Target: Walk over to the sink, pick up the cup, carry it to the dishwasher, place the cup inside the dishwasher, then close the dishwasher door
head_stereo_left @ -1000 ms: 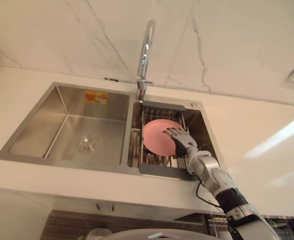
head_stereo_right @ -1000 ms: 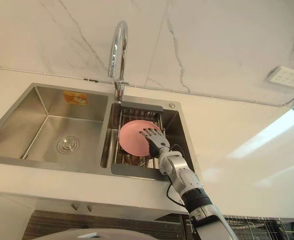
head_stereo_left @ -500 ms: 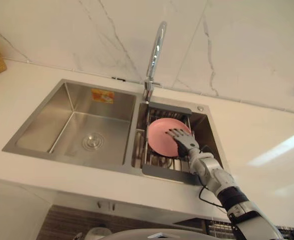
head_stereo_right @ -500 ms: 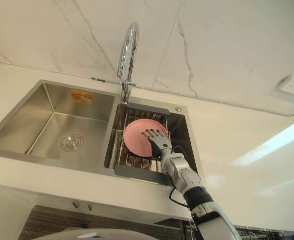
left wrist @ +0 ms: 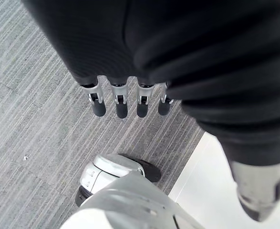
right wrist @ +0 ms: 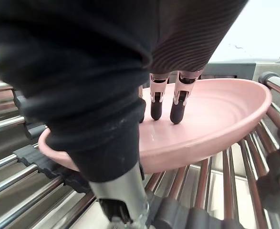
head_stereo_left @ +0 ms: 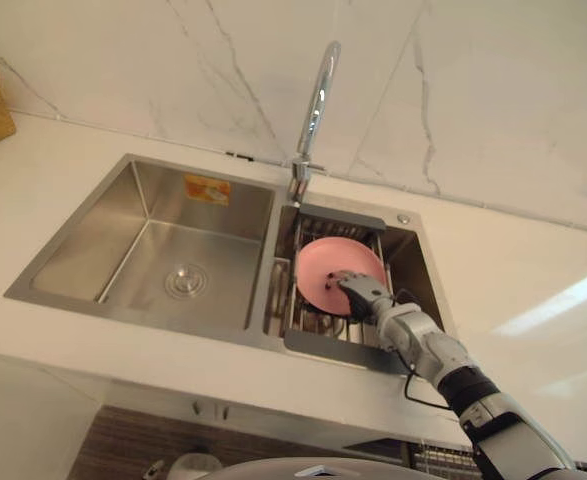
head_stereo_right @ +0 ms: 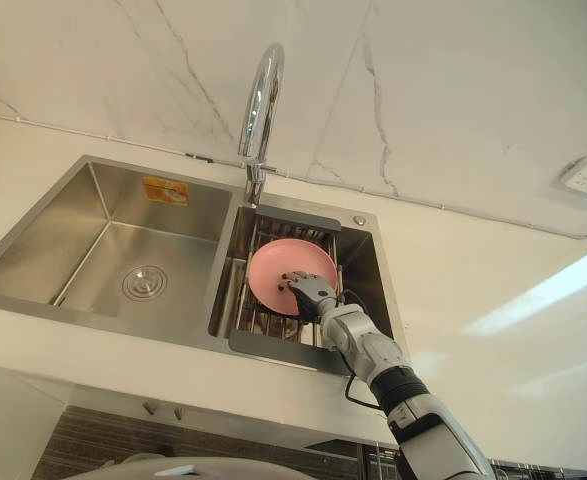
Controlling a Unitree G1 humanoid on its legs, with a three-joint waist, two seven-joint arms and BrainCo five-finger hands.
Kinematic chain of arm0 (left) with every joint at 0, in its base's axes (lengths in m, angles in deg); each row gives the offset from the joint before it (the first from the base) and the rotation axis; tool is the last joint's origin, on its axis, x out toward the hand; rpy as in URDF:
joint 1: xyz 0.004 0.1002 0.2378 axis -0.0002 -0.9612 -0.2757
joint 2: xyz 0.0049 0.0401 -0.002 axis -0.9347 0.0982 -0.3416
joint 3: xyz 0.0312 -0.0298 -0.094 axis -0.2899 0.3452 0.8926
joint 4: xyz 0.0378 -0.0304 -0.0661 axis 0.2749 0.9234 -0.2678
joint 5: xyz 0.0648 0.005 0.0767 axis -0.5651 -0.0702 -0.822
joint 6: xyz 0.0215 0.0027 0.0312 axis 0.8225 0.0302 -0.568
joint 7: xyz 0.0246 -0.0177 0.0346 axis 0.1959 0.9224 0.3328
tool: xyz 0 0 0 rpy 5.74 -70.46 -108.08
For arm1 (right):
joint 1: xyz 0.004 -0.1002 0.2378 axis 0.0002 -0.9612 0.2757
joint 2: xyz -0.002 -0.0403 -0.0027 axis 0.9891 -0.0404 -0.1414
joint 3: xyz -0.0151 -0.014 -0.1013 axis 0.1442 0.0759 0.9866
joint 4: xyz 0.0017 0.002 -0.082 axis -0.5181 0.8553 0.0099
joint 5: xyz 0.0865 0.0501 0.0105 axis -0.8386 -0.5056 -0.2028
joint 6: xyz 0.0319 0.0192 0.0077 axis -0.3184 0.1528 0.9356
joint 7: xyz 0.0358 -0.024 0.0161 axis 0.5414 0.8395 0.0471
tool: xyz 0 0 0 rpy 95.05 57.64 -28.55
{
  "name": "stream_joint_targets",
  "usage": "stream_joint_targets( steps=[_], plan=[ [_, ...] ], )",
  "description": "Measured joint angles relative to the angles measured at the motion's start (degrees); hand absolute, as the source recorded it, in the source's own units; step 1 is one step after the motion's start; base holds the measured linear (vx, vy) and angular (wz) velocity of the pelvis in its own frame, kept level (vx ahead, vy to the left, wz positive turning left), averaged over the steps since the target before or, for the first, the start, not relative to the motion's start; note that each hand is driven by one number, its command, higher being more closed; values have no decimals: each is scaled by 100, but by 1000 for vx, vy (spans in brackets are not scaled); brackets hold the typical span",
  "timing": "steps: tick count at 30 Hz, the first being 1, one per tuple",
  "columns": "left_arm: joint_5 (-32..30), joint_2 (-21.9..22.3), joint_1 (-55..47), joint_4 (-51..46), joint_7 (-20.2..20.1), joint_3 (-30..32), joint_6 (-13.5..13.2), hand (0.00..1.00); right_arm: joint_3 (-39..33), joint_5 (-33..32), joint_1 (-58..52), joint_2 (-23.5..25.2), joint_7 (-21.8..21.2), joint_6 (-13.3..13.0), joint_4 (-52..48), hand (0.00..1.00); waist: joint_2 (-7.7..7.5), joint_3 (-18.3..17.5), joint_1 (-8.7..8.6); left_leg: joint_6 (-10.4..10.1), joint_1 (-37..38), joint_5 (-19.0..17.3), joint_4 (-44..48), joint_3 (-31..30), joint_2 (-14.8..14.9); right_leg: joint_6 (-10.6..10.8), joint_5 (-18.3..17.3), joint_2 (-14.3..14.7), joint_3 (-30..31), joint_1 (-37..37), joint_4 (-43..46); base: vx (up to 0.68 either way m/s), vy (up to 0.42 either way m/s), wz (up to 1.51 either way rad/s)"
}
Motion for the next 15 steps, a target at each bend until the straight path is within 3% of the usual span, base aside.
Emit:
stream_joint_targets(
  steps=[6,11,15],
  plan=[
    [-60,-1,8,0,-2,-7,-98,0,62,52,0,-67,465,9,120,100,1,2,18,-33,1,-23,0,-16,0,3,-4,-1,-14,22,-1,-6,5,2],
    [-222,22,63,-7,0,-85,-158,0,52,542,-138,9,1680,-187,278,100,40,76,-6,-41,1,-29,1,-17,0,38,20,-2,-9,27,-1,0,0,0],
    [-228,60,66,-17,1,-112,-206,0,-90,671,-198,31,2163,-319,194,100,131,135,-58,-9,7,-5,1,-12,10,53,33,9,-5,27,-2,0,0,0]
  ],
)
